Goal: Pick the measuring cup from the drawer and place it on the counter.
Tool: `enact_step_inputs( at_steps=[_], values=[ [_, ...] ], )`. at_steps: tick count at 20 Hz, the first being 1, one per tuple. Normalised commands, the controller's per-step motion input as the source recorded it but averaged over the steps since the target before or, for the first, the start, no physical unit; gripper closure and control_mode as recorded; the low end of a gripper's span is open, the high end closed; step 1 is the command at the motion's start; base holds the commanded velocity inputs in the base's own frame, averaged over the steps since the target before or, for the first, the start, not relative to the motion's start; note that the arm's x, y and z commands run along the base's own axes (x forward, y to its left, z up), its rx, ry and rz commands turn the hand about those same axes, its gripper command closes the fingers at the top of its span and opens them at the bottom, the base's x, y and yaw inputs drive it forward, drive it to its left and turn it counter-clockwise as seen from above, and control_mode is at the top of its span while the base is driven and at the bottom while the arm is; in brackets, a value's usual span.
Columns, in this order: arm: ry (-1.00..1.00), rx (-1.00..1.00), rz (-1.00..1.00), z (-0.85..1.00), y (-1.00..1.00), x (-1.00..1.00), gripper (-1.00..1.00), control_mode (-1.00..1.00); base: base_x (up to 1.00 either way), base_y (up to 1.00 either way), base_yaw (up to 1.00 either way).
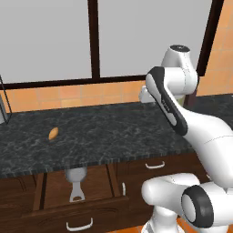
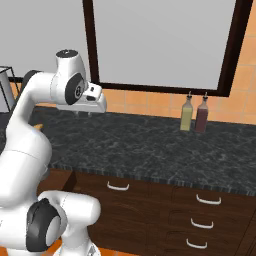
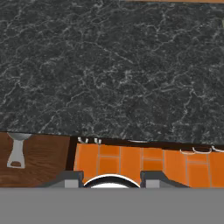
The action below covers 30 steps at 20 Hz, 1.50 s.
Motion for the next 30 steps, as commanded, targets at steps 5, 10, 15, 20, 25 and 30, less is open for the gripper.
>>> enact_step_inputs(
  at_steps=[5, 10, 15, 20, 25, 30],
  values=[
    [0.0, -0.06, 0.09, 0.0, 0.41, -0.54, -1.0, -1.0, 0.0, 0.0, 0.0],
    [-0.01, -0.16, 0.26, 0.0, 0.96, -1.0, -1.0, -1.0, 0.0, 0.0, 0.0],
    [-0.01, -0.25, 0.41, -0.36, 1.0, -1.0, -1.0, -1.0, 0.0, 0.0, 0.0],
    [0.05, -0.38, 0.49, -0.91, 0.93, -0.71, -1.0, -1.0, 0.0, 0.0, 0.0],
    [0.23, -0.39, 0.44, -0.94, 1.0, -0.17, -1.0, -1.0, 0.0, 0.0, 0.0],
    [0.23, -0.3, 0.46, -0.92, 1.0, 0.0, -1.0, -1.0, 0.0, 0.0, 0.0]
  ],
)
